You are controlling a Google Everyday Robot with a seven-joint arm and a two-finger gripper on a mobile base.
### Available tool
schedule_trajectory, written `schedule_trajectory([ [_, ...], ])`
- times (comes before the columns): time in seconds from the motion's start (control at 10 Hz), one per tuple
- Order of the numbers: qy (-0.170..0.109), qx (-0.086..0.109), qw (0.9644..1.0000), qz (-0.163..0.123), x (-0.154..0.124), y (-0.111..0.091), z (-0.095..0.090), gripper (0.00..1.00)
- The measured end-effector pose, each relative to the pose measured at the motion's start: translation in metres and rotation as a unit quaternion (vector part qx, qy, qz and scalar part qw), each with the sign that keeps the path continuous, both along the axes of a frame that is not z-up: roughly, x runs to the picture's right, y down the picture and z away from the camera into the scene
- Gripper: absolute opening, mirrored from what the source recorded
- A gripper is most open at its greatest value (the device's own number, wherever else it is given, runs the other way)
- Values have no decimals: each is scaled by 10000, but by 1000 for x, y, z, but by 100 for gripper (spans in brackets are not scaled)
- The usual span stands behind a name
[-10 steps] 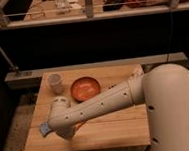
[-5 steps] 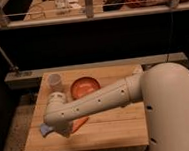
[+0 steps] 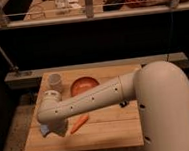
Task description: Place the pepper on the white sponge
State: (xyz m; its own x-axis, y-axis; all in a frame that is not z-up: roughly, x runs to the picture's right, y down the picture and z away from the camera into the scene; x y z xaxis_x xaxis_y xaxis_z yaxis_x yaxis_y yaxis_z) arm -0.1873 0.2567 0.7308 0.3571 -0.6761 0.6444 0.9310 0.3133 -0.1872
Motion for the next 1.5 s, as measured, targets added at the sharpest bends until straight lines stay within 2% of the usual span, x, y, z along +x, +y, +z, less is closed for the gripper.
schedule_trajectory([
  [0.3, -46, -51, 10000, -45, -7, -4, -1, 5],
  [0.5, -38, -87, 10000, -25, -5, -6, -1, 15],
  [0.7, -51, -130, 9999, 15, -5, -7, -1, 16],
  [1.0, -94, -171, 9998, -2, -9, -9, -2, 5],
  [1.5, -128, -212, 9997, -18, -13, -14, 3, 5],
])
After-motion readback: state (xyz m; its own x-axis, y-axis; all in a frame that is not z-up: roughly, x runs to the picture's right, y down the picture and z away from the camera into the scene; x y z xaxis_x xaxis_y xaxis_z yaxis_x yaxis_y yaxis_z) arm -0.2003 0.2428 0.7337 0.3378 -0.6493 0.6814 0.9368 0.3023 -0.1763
